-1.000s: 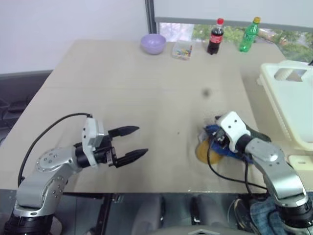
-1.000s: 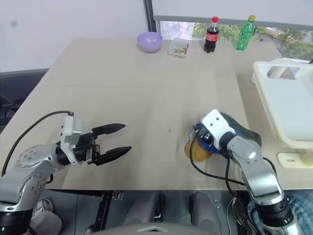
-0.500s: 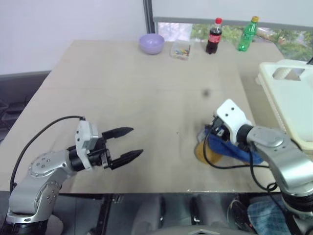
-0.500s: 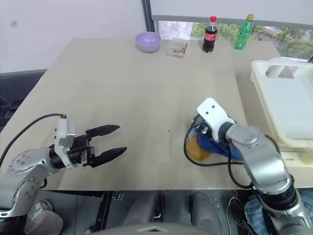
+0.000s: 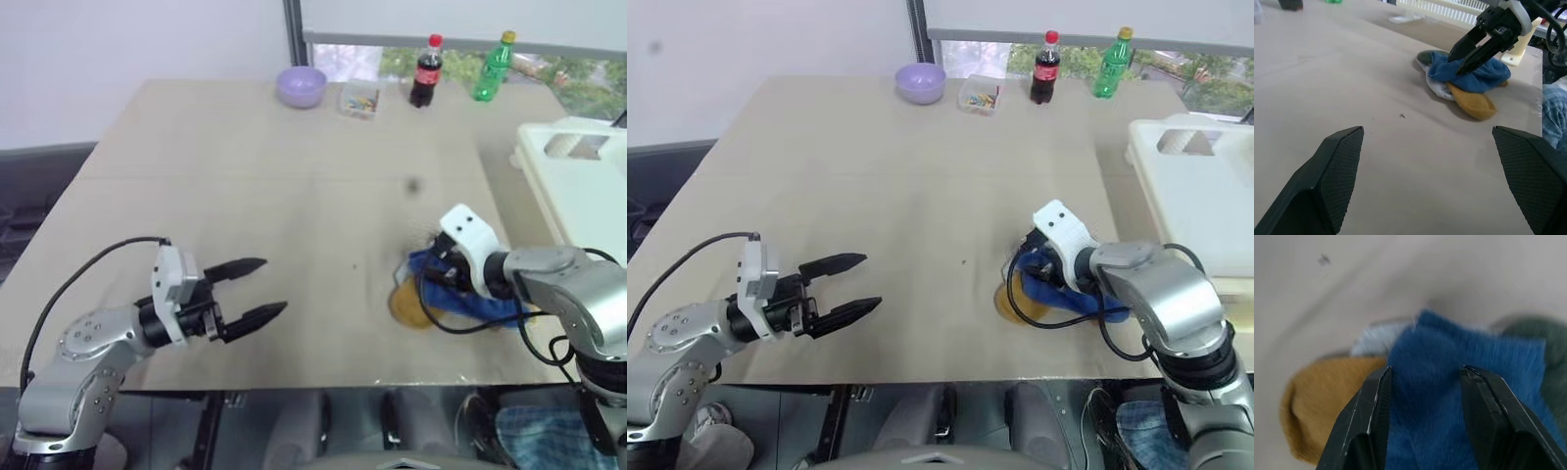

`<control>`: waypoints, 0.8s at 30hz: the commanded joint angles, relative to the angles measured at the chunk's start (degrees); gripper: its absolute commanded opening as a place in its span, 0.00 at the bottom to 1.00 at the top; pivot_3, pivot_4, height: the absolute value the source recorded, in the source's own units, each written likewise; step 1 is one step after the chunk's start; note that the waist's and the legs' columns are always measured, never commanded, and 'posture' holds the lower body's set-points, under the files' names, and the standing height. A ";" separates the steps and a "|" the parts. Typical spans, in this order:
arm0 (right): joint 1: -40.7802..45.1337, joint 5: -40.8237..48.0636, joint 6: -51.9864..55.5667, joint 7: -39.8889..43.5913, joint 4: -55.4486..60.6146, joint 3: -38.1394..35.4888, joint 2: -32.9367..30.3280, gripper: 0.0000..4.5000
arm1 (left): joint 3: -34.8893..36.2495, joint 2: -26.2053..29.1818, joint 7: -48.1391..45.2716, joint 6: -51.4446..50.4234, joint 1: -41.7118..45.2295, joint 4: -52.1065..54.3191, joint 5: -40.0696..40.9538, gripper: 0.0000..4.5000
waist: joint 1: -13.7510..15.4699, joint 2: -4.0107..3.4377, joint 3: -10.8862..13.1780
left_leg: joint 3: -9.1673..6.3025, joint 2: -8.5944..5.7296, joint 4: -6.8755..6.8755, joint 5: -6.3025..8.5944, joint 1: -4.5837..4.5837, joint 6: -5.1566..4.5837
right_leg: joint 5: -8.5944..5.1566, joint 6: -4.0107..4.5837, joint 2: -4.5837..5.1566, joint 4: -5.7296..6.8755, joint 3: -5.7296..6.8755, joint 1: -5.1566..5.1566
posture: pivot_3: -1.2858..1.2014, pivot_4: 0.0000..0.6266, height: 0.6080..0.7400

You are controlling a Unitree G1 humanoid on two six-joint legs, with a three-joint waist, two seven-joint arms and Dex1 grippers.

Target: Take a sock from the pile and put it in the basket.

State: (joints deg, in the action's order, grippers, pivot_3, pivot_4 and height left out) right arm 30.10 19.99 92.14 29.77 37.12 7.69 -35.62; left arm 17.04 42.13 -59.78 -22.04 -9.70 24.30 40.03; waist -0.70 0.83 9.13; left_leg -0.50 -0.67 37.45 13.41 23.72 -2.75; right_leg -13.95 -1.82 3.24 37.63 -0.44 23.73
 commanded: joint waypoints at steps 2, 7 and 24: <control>0.22 1.37 0.36 -1.53 0.42 -0.13 -1.02 0.20 | 1.75 -0.17 0.34 1.31 -1.03 2.77 0.51 1.00 | 0.00 0.00 0.00 | -0.01 0.01 0.00 0.00 0.00 0.00 | 0.00 0.00 0.00 -0.01 0.01 0.00 | 0.52 0.24 1.00; 1.83 2.12 0.36 -2.72 0.12 -1.28 0.65 0.02 | 2.32 -0.40 0.73 1.47 -1.65 2.96 0.64 1.00 | 0.01 0.00 0.00 | -0.01 0.00 -0.01 0.00 0.00 0.00 | 0.00 0.00 0.00 -0.03 0.01 0.00 | 0.52 0.24 1.00; 2.56 6.65 -0.90 -2.74 -1.07 -3.58 2.18 0.33 | 2.10 -0.05 1.17 1.33 -1.48 2.92 0.67 1.00 | 0.01 -0.01 0.01 | -0.02 0.01 -0.04 0.01 0.03 0.00 | 0.00 0.00 0.03 -0.09 0.01 0.02 | 0.52 0.24 1.00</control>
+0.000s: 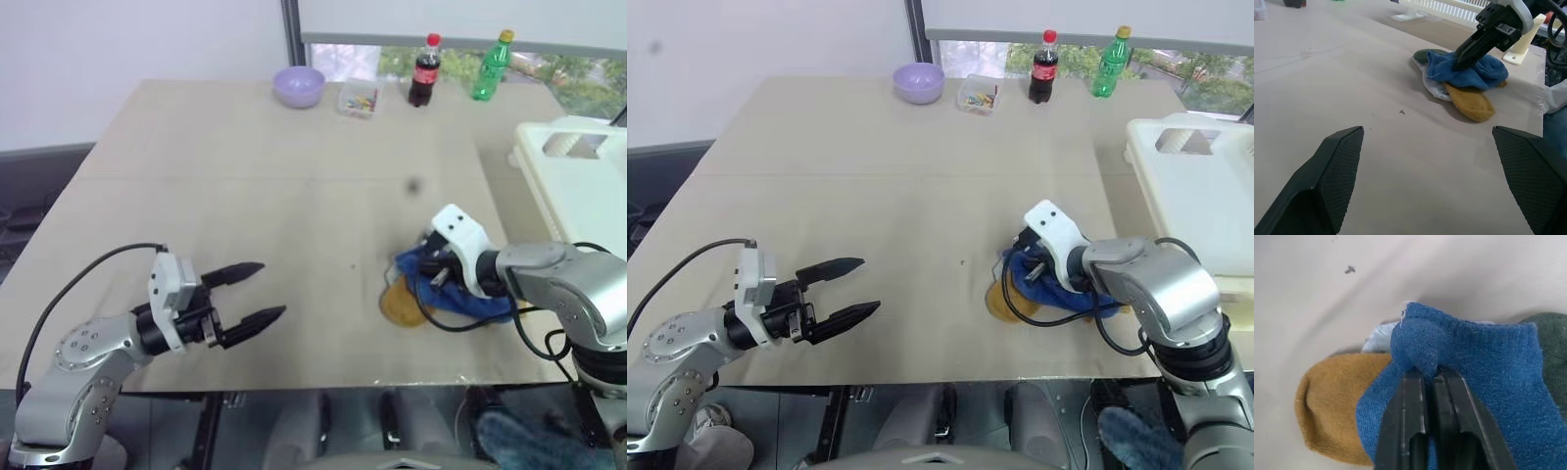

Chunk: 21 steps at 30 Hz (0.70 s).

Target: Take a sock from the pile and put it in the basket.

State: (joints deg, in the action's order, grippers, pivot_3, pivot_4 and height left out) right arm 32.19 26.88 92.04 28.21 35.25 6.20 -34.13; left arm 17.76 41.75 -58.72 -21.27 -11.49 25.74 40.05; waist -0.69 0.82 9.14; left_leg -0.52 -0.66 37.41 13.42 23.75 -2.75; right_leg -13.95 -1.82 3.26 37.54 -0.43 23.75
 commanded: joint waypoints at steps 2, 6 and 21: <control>0.36 -0.47 -0.80 -2.12 0.76 -2.32 1.19 0.54 | 1.42 0.37 0.21 0.52 0.33 1.55 0.65 1.00 | 0.00 0.00 0.00 | 0.00 0.00 -0.01 0.00 0.00 0.00 | 0.00 0.00 0.00 -0.01 0.00 0.00 | 0.52 0.24 1.00; 0.36 0.01 -0.61 -2.91 0.90 -2.60 1.86 0.54 | 1.49 0.43 0.42 0.46 0.13 1.84 0.65 1.00 | -0.01 -0.01 0.00 | -0.01 0.00 -0.05 0.00 0.02 0.00 | 0.00 0.00 0.03 -0.05 0.00 0.02 | 0.52 0.24 1.00; 0.46 0.73 -2.49 -3.61 -0.48 -2.01 2.20 0.01 | 1.23 -0.04 1.20 1.03 0.00 1.51 0.17 1.00 | -0.02 -0.02 0.01 | -0.01 -0.01 -0.23 0.01 0.07 -0.01 | 0.01 0.02 0.11 -0.29 0.02 0.04 | 0.52 0.24 1.00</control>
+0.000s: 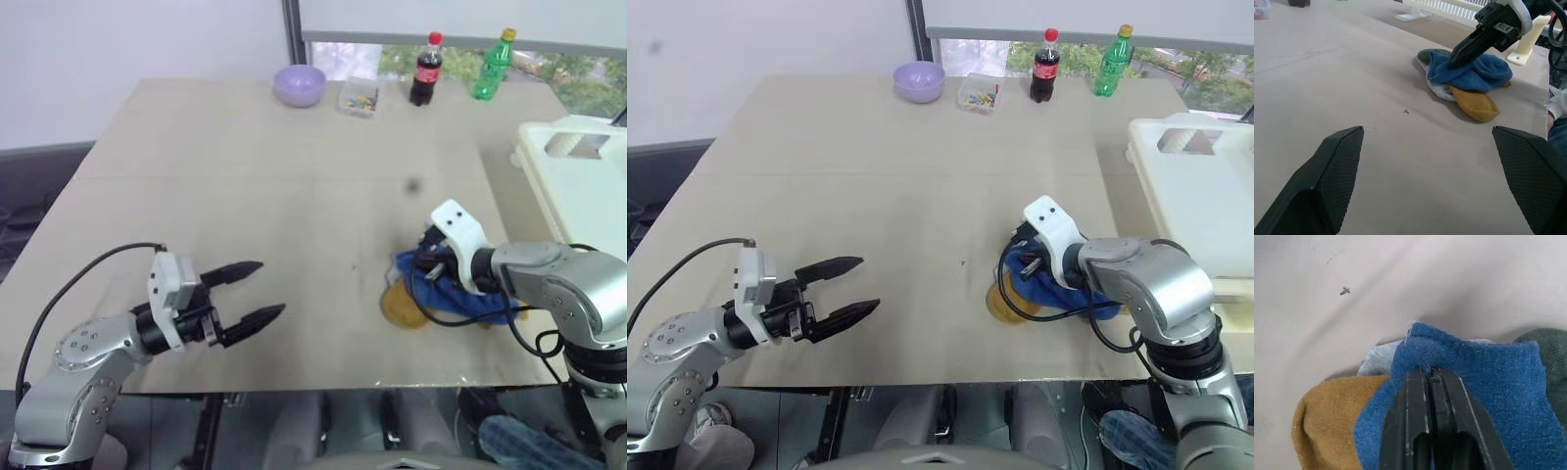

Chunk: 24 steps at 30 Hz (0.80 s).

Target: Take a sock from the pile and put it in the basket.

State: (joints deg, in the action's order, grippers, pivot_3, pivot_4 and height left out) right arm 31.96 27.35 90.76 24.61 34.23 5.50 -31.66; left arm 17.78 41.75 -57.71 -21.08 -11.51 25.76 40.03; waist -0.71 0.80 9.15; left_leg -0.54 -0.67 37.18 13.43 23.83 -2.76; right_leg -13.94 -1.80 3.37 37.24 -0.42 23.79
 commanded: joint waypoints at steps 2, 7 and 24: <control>1.37 0.63 -1.17 0.15 0.46 -1.56 -0.03 0.01 | 1.17 -0.06 0.45 0.78 0.09 1.51 0.23 1.00 | 0.00 -0.01 0.01 | 0.00 0.00 -0.03 0.00 0.01 0.00 | 0.00 0.00 0.01 -0.04 0.00 0.00 | 0.52 0.24 1.00; 6.89 2.83 0.68 0.90 -0.57 -4.13 4.84 0.01 | 1.85 -0.28 1.38 0.36 -0.63 2.15 0.78 1.00 | -0.33 -0.08 0.05 | 0.02 0.00 -0.08 0.01 0.02 0.00 | 0.01 0.01 0.02 -0.10 -0.02 0.03 | 0.52 0.24 1.00; 22.01 -9.69 -40.38 9.26 -52.92 20.71 36.99 0.07 | 11.92 -1.48 9.02 -1.84 -7.79 1.49 0.93 1.00 | -2.32 -0.12 0.07 | 0.06 -0.16 -0.52 0.00 0.01 0.04 | 0.19 -0.15 0.02 -0.08 -0.08 0.30 | 0.52 0.24 1.00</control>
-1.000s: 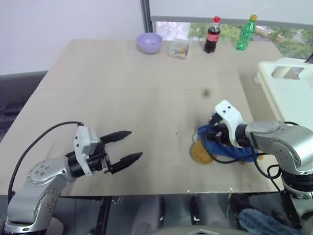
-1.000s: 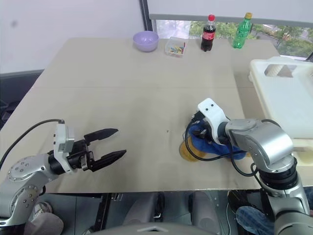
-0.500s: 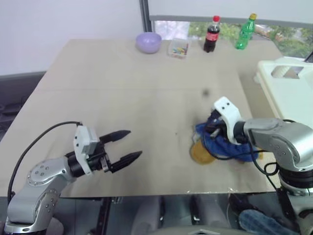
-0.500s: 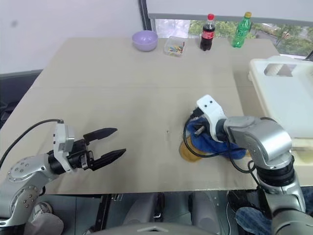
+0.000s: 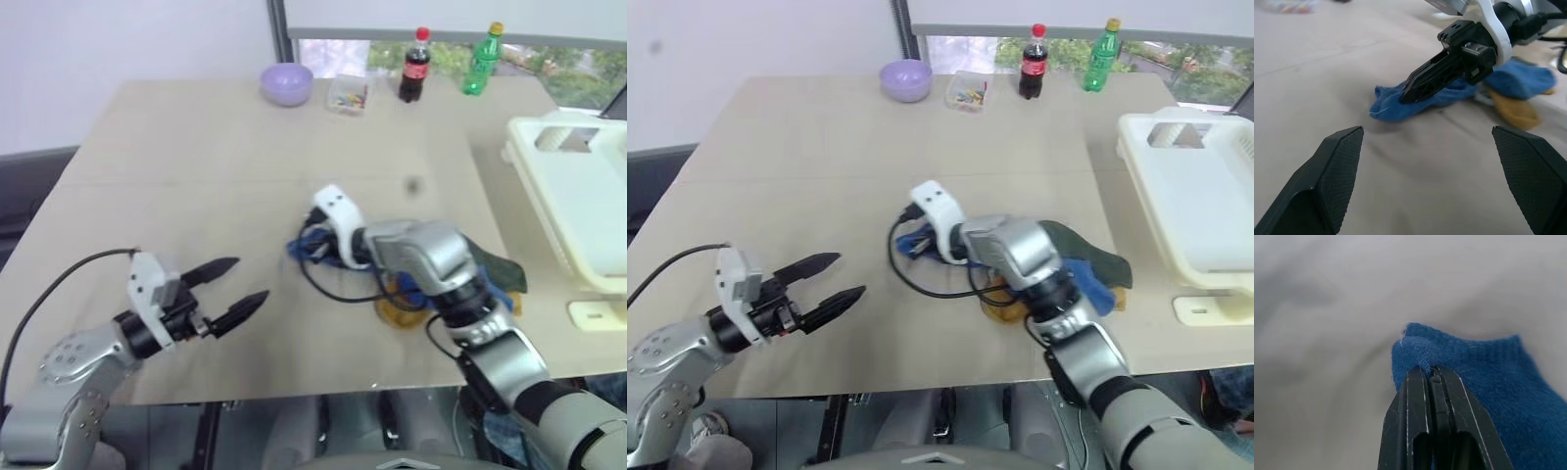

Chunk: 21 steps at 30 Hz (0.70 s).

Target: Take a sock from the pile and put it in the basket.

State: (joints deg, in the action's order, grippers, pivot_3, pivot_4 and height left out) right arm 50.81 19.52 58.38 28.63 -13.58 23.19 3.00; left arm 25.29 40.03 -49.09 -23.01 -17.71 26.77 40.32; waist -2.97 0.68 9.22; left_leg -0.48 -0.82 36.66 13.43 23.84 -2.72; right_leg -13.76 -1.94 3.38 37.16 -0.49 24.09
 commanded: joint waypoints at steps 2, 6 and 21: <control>3.84 -2.61 -10.25 6.98 -7.22 3.47 3.44 0.15 | 5.60 -0.02 1.76 -0.65 -2.09 0.72 0.93 1.00 | 0.51 -0.04 0.02 | -0.05 0.00 -0.11 -0.03 -0.01 0.05 | -0.01 0.01 0.00 0.03 0.07 0.04 | 0.52 0.24 1.00; 3.45 -4.45 -12.88 9.90 -3.73 4.10 1.67 0.58 | 5.98 -0.76 5.76 -2.45 -1.07 0.23 0.54 1.00 | 0.93 -0.01 0.01 | -0.23 -0.12 -0.12 -0.04 0.00 0.09 | 0.00 0.01 0.18 -0.04 0.28 -0.02 | 0.52 0.24 1.00; -18.74 1.48 -22.54 23.04 37.05 -8.94 -29.52 0.98 | -11.23 -2.30 11.75 -3.30 15.12 -12.82 -12.92 1.00 | 1.15 0.02 0.01 | -0.46 -0.27 -0.12 -0.09 0.00 0.11 | 0.00 -0.01 0.19 0.04 0.43 -0.11 | 0.52 0.24 1.00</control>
State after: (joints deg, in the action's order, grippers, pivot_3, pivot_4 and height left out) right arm 33.11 18.71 35.83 50.96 17.41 17.95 -25.17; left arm 14.96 37.00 -36.47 -27.74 -3.53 14.95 29.11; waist -1.82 0.71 9.23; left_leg -0.96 -1.09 36.56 13.33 23.83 -2.61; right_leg -13.76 -1.96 3.58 37.20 -0.05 23.95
